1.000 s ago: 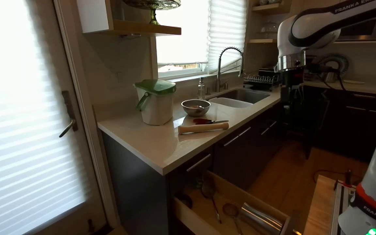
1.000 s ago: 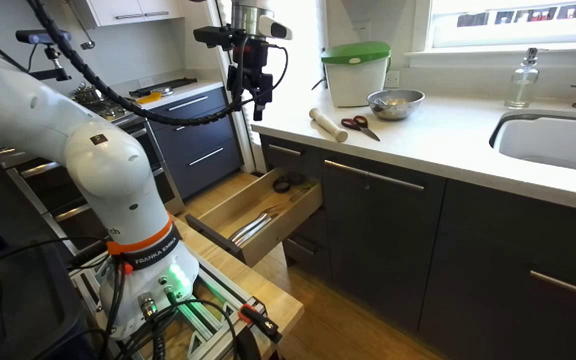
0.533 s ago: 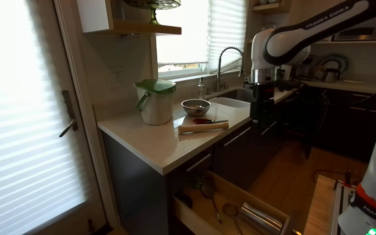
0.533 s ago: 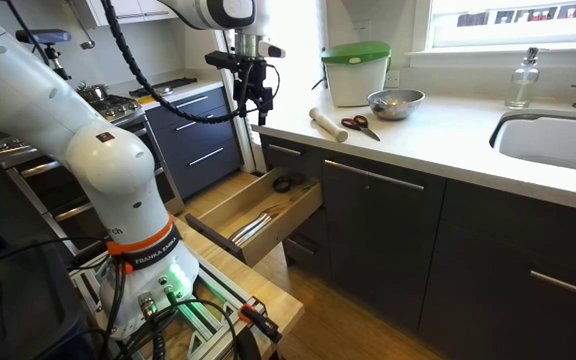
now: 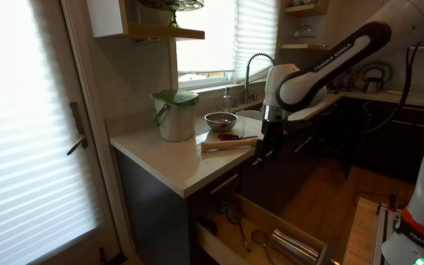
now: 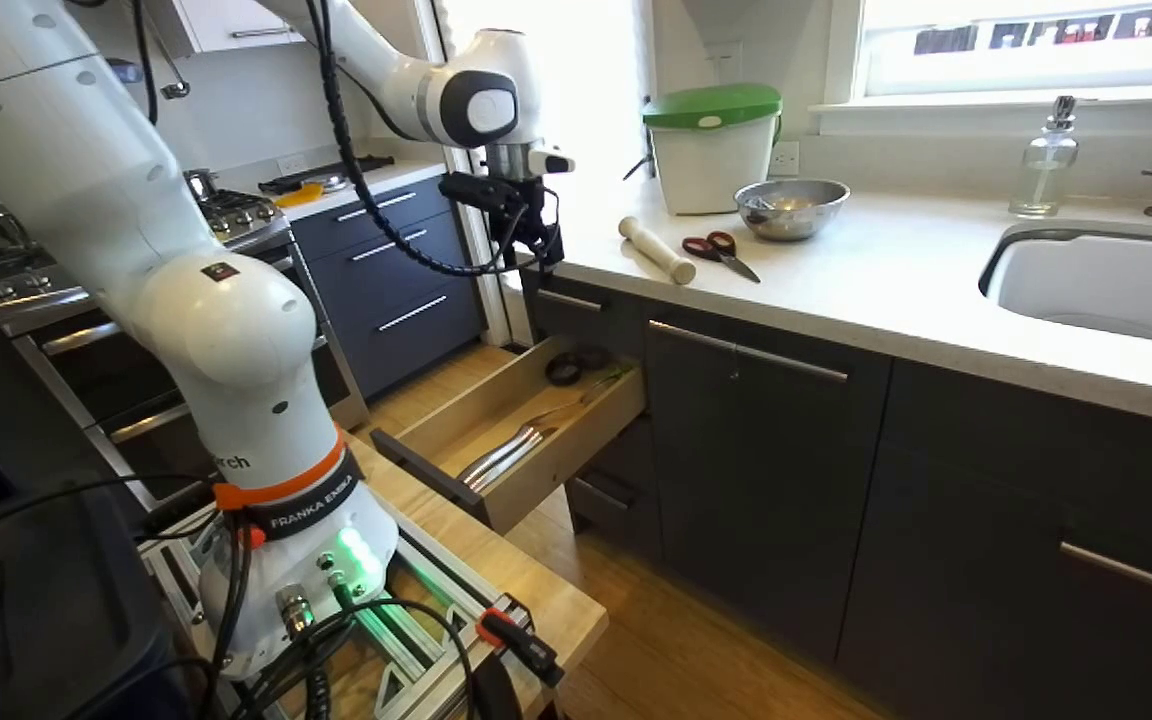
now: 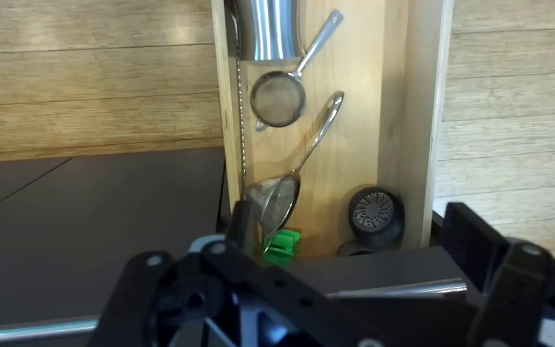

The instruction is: Pick up the black bowl from the open drawer and put it on the kitchen counter

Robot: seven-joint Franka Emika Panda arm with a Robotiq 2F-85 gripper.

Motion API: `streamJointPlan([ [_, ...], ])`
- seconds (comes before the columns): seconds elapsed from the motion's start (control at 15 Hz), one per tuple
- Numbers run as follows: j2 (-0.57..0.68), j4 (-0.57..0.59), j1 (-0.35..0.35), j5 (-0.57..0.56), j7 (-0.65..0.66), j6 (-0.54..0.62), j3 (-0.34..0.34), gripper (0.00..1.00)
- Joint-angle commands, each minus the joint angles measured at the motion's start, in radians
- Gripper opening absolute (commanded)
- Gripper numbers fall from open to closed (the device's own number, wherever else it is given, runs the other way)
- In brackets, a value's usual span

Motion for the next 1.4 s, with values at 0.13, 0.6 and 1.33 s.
streamJointPlan([
  [0.13, 0.061, -0.017, 0.028, 0.075, -0.048, 0.084, 0.001, 1.0],
  [0.6, 0.059, -0.007, 0.026, 0.074, -0.047, 0.084, 0.0, 1.0],
  [1.33, 0.303, 0.006, 0.051, 0.452, -0.283, 0.315, 0.035, 1.0],
])
